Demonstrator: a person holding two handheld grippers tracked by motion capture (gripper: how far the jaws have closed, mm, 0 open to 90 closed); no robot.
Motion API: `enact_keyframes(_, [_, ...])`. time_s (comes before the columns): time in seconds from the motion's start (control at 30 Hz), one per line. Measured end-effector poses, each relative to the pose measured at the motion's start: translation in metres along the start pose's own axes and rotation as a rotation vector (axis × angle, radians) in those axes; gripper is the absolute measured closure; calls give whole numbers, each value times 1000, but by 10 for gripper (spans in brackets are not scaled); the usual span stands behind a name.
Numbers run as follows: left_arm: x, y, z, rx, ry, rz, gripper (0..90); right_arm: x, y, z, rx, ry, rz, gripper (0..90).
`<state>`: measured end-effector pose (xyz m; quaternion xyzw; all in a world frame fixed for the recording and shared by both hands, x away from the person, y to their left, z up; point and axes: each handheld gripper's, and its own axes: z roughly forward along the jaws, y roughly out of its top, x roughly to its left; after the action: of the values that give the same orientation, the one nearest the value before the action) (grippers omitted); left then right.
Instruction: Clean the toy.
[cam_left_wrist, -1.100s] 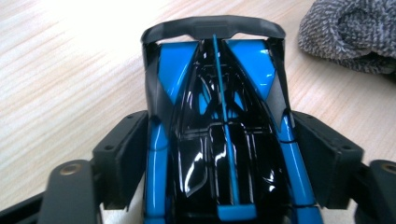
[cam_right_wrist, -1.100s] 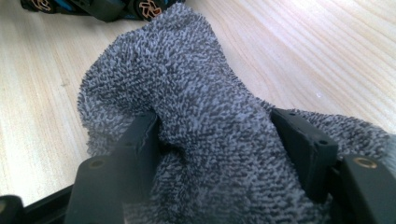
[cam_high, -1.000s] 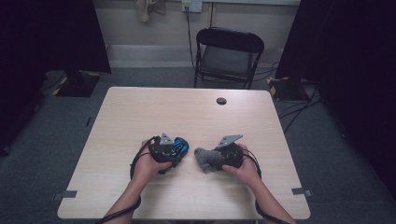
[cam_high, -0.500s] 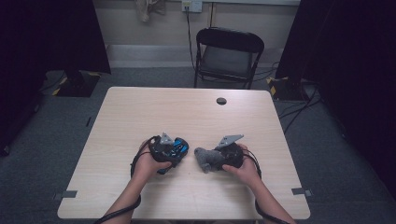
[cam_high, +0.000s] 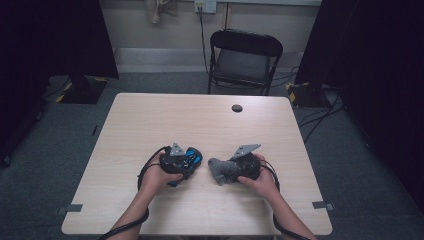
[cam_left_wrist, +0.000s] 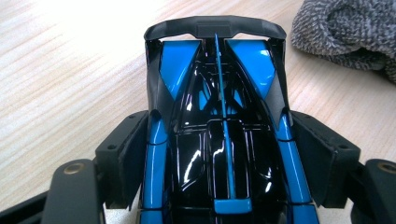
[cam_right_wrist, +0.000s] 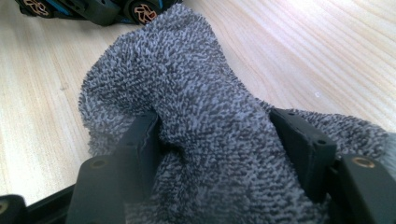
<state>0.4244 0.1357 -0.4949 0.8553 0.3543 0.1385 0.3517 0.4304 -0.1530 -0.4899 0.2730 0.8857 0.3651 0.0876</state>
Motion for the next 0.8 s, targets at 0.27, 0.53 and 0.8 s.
enact_keyframes(0.27, [-3, 0, 0, -8, 19, -21, 259, -1, 0, 0, -3, 4, 4, 365])
enact_keyframes(0.53, [-2, 3, -2, 10, 10, -13, 260, -1, -1, 0, -8, 6, 7, 366])
enact_keyframes(0.8, [-2, 4, -5, 3, -2, -18, 261, -2, -1, 0, -9, 7, 11, 369])
